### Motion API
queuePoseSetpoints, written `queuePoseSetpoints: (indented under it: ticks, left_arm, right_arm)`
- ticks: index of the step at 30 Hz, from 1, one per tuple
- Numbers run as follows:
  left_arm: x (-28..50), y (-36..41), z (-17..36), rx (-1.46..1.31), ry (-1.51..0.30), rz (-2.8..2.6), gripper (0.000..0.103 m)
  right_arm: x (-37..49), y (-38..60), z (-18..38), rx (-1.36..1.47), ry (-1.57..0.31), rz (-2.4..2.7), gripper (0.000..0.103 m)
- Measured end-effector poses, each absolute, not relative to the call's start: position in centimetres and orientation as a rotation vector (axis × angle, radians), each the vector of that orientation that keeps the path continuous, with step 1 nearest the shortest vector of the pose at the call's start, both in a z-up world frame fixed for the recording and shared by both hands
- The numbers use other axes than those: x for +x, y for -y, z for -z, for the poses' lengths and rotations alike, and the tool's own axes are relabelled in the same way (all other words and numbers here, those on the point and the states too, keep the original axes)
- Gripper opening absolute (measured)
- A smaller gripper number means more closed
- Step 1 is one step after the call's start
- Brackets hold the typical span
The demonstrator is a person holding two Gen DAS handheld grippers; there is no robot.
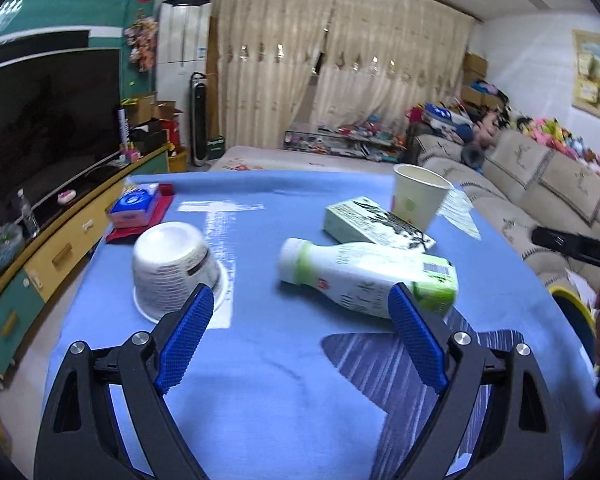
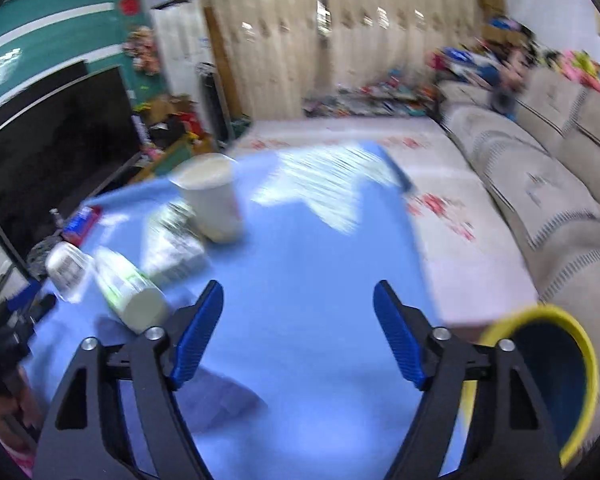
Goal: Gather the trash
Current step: 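Grasp the white paper cup by its rim with the right gripper, then carry the paper cup into the yellow bin and open the right gripper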
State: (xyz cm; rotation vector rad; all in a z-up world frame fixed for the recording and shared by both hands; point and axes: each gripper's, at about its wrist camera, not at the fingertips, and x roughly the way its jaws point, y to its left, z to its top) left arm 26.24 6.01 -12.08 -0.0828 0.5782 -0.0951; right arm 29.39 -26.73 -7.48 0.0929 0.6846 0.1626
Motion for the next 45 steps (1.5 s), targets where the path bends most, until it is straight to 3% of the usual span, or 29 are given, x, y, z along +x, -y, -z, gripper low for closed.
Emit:
queuePoseSetpoints:
  ticks: [4, 13, 24, 27, 36, 45]
  left_arm:
    - [26.4, -6.6, 12.4, -0.108, -0.590, 0.105, 0.088]
    - [26.3, -4.7, 12.4, -0.058, -0.596, 0.078, 0.090]
    - [26.5, -4.2, 12.7, -0.054, -0.610, 0.093, 0.091]
    - [26.6, -4.1, 12.8, -0.053, -0.612, 0.095, 0.092]
    - [26.5, -3.6, 12.9, -0.030, -0.608, 0.106, 0.094]
    - [26.4, -3.2, 12.8, -0.014, -0.606, 0.112, 0.096]
  right_arm:
    - [33.6, 22.7, 7.5, 0.062, -0.658, -0.204, 0.088]
    - [40.9, 18.9, 9.7, 0.083, -0.741, -0.183, 0.088]
    - [42.7, 17.6, 11.0, 0.105, -0.723, -0.119, 0.088]
    - [42.4, 17.6, 10.9, 0.082, -0.696, -0.109, 0.066]
    - [41.3, 20.7, 9.5, 0.173, -0.642, -0.084, 0.063]
    - [36.4, 24.5, 3.8, 0.206, -0.558, -0.125, 0.063]
